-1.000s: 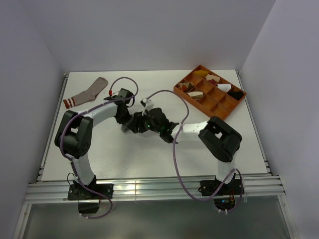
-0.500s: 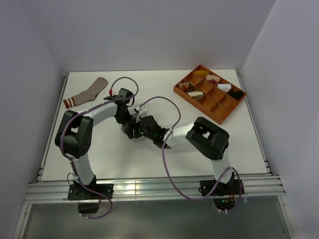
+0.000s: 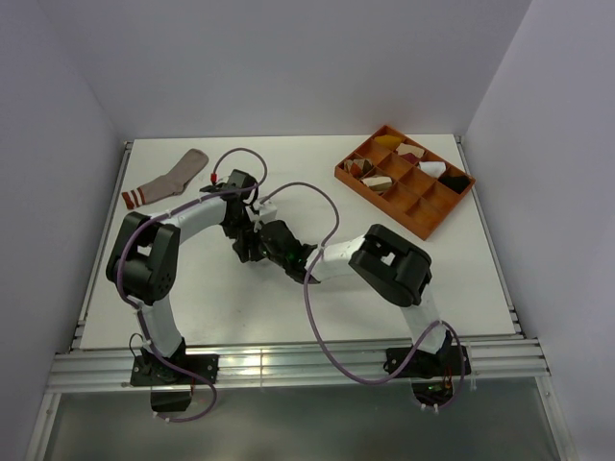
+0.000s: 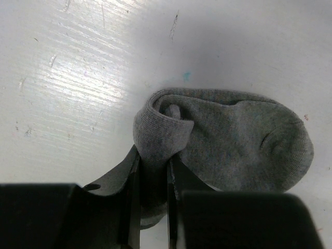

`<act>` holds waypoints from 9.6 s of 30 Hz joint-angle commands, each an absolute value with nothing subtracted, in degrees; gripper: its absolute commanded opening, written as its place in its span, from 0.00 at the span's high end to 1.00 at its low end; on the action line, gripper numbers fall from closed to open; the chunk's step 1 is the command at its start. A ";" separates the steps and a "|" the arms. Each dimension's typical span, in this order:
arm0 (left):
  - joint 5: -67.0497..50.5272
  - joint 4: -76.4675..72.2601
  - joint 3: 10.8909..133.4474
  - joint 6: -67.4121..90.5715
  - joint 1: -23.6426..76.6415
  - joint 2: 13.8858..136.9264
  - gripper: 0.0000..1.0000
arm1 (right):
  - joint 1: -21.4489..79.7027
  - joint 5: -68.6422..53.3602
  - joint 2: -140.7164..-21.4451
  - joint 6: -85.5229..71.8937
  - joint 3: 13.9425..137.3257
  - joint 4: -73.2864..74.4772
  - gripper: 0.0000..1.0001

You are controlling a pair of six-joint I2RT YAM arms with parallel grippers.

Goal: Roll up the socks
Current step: Roll the sock at the center of the board.

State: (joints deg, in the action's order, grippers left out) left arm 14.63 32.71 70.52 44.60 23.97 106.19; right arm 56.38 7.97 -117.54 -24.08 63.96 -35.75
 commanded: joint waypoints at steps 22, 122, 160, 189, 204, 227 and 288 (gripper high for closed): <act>7.21 32.52 65.74 43.51 23.82 106.79 0.96 | 56.60 10.28 -122.69 -25.04 70.05 -30.15 0.68; -4.31 -1.15 37.35 53.17 9.32 87.28 1.00 | 36.48 -29.44 -133.43 -37.26 94.14 -6.67 0.69; 20.21 31.46 63.72 46.14 26.89 104.85 1.00 | 38.58 -8.89 -103.99 -36.48 53.09 -34.61 0.53; 13.10 30.41 64.16 47.37 27.42 105.91 1.00 | 54.14 3.26 -117.77 -23.82 62.84 -39.47 0.39; 11.16 29.00 63.11 47.29 27.16 103.18 0.99 | 53.44 2.56 -120.41 -24.61 63.46 -35.86 0.80; -3.68 4.85 45.01 52.47 15.83 86.31 0.34 | 42.81 -24.34 -120.23 -28.65 58.62 -40.70 1.00; -2.73 -6.27 33.21 57.84 9.32 87.10 1.00 | 39.64 -26.73 -114.09 -24.96 62.14 -29.27 0.64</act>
State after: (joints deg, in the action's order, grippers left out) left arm -10.31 -19.51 30.92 61.73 9.67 88.99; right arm 40.60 -32.58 -120.29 -27.42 63.51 -32.99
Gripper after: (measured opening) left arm 0.067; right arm 0.331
